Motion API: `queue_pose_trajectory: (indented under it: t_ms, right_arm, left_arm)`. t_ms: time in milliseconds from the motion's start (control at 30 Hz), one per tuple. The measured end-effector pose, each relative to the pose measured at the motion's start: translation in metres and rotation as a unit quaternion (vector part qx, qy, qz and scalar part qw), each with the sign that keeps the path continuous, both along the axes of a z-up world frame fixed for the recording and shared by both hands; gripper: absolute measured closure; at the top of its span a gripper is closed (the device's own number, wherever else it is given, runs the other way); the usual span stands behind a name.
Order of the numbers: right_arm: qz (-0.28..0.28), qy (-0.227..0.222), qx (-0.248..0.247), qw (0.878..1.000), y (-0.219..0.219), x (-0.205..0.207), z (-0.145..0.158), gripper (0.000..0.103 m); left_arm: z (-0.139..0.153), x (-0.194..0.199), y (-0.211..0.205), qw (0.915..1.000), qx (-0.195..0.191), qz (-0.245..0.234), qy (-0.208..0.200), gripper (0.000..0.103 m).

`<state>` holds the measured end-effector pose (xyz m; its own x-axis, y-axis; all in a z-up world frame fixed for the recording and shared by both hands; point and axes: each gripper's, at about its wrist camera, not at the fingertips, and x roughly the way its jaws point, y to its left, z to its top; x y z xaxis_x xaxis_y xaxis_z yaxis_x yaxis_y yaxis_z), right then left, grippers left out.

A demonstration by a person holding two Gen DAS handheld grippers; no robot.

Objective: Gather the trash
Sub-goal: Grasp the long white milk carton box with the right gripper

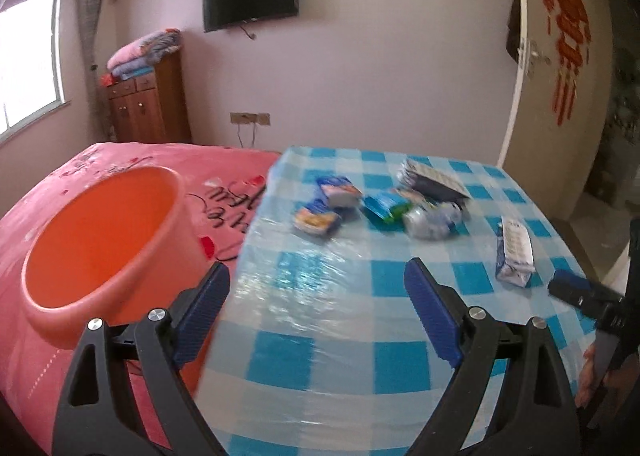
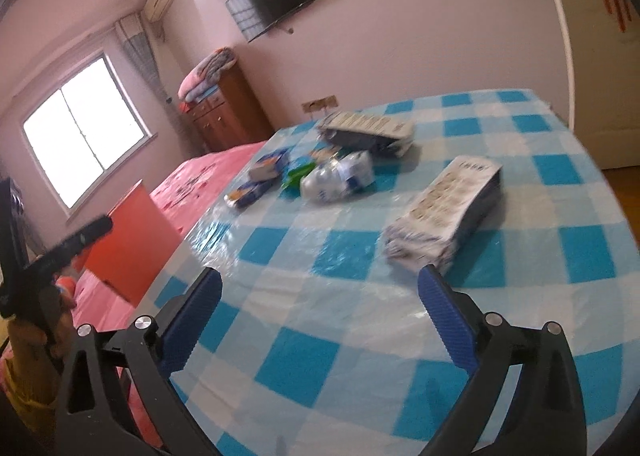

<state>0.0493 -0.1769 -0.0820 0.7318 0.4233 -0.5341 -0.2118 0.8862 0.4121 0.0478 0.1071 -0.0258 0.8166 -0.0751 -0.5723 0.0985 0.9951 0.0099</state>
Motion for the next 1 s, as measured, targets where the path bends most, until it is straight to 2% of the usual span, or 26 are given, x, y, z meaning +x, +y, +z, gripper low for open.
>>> queue_pose_trajectory:
  t_ms: [133,300,500,567,700,867,1000]
  right_arm:
    - [-0.014,-0.012,0.011,1.0,-0.017,0.002,0.008,0.005]
    - [-0.016,-0.015,0.021,1.0,-0.034,0.008,0.016,0.005]
    - [-0.024,-0.003,0.019,1.0,-0.054,0.036,0.03,0.005]
    - [-0.03,0.007,0.016,0.999,-0.061,0.053,0.033,0.005]
    - [-0.035,0.025,0.004,0.999,-0.066,0.088,0.038,0.005]
    - [-0.002,0.075,0.008,0.997,-0.054,0.153,0.034,0.005]
    - [0.016,0.09,0.011,0.996,-0.04,0.197,0.03,0.005]
  left_arm:
    - [-0.005,0.008,-0.023,0.9997,0.016,-0.018,0.009,0.014]
    - [-0.002,0.026,-0.044,0.9992,0.013,-0.035,0.013,0.014]
    - [-0.002,0.076,-0.051,0.9996,-0.001,-0.002,0.03,0.014]
    - [-0.005,0.1,-0.047,0.9988,-0.018,0.013,0.043,0.014]
    - [-0.016,0.146,-0.046,0.997,-0.023,0.035,0.064,0.014]
    - [-0.031,0.198,-0.047,0.9944,-0.023,0.041,0.095,0.014]
    - [-0.046,0.23,-0.045,0.9924,-0.02,0.041,0.114,0.014]
